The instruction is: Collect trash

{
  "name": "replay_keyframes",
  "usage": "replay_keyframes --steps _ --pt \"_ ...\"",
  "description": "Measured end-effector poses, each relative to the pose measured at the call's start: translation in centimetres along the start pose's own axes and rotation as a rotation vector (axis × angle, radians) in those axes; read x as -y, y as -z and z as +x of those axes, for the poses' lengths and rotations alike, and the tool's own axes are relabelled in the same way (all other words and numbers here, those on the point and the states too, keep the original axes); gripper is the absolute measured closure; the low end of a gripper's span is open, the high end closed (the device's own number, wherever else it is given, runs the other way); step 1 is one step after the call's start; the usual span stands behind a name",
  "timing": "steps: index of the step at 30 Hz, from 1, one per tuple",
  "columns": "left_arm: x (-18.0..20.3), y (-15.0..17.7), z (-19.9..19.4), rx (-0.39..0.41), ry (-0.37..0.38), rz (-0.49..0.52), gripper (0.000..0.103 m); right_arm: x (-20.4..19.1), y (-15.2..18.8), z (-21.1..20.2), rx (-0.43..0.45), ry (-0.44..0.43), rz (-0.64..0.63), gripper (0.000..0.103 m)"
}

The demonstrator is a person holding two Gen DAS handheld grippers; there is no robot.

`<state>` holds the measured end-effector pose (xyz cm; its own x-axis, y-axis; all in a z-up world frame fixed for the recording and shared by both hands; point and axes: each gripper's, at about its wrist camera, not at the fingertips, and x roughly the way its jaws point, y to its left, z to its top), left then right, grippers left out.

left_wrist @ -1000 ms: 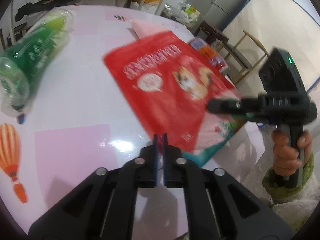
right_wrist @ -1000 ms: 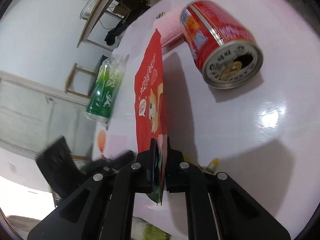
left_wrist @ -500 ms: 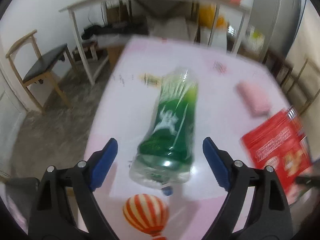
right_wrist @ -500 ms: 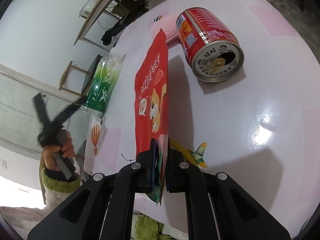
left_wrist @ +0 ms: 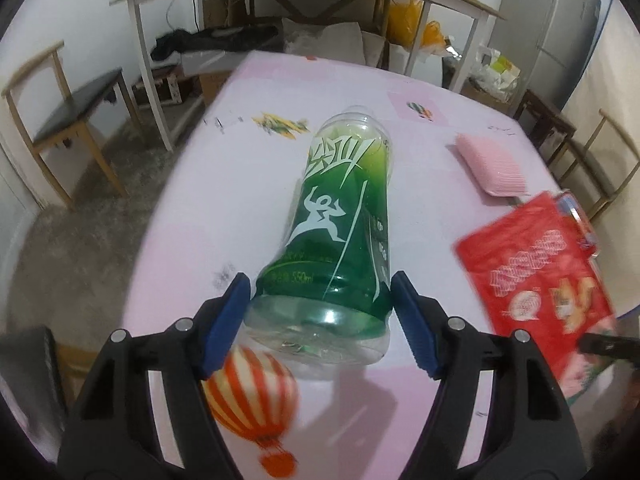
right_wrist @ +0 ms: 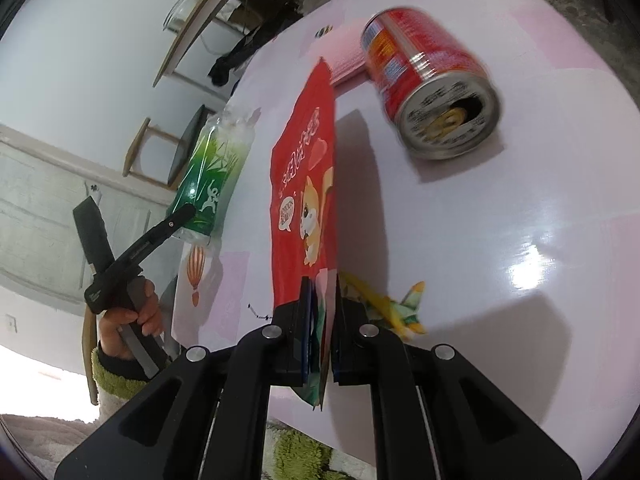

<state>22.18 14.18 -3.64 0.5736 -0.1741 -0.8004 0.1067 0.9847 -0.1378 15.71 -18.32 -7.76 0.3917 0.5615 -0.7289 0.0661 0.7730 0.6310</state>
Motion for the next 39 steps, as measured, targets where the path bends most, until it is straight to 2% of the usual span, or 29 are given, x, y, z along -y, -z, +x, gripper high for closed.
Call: replay_keyframes --steps 2,3,4,6,7,11,14,18,20,22,25,28,34,39 --pt "0.1 0.8 -0.1 -0.012 0.024 -0.014 0.035 -0.7 0.2 0.6 -0.025 0.026 -0.031 0.087" --pt "0.3 1.3 -0.2 -0.015 0.033 -0.016 0.035 -1.2 0.2 1.0 -0.041 0.063 -0.065 0.075" --pt "0.5 1.8 -0.4 -0.011 0.035 -0.016 0.035 -1.5 0.2 0.9 -0.042 0.104 -0.086 0.058" --pt "0.7 2.5 -0.9 -0.014 0.043 -0.033 0.035 -1.8 -0.1 0.0 -0.006 0.164 -0.109 0.042" --pt "0.6 2.7 -1.1 -0.017 0.053 -0.043 0.035 -1.9 -0.4 -0.6 0.014 0.17 -0.118 0.04" --pt "0.4 3.7 -1.7 -0.03 0.099 -0.081 0.035 -3.0 -1.8 -2.9 0.087 0.173 -0.136 0.036" --pt "0.1 4.3 -2.0 -0.03 0.14 -0.124 0.035 -5.1 -3.5 -3.1 0.098 0.062 -0.164 0.033" --pt "-0.8 4.4 -2.3 -0.025 0.247 -0.22 0.035 -8.1 -6.0 -0.3 0.014 -0.145 -0.161 0.033" --pt "-1.1 4.6 -2.3 -0.028 0.272 -0.248 0.035 -9.3 -7.8 2.5 -0.051 -0.237 -0.108 0.033" --pt "-1.2 5.0 -2.3 -0.032 0.284 -0.264 0.035 -10.4 -9.3 6.0 -0.131 -0.289 -0.081 0.033" --pt "-1.6 5.4 -2.6 -0.037 0.308 -0.306 0.035 -10.7 -10.5 10.2 -0.214 -0.262 -0.003 0.033" --pt "-2.1 5.6 -3.4 -0.02 0.347 -0.332 0.035 -11.1 -10.8 12.4 -0.242 -0.206 0.01 0.032" --pt "-1.8 5.8 -5.3 0.009 0.307 -0.288 0.035 -11.9 -10.1 13.3 -0.246 -0.165 -0.009 0.033" --pt "-0.7 6.4 -6.5 0.026 0.282 -0.24 0.035 -10.1 -8.7 14.0 -0.268 -0.154 0.062 0.032"
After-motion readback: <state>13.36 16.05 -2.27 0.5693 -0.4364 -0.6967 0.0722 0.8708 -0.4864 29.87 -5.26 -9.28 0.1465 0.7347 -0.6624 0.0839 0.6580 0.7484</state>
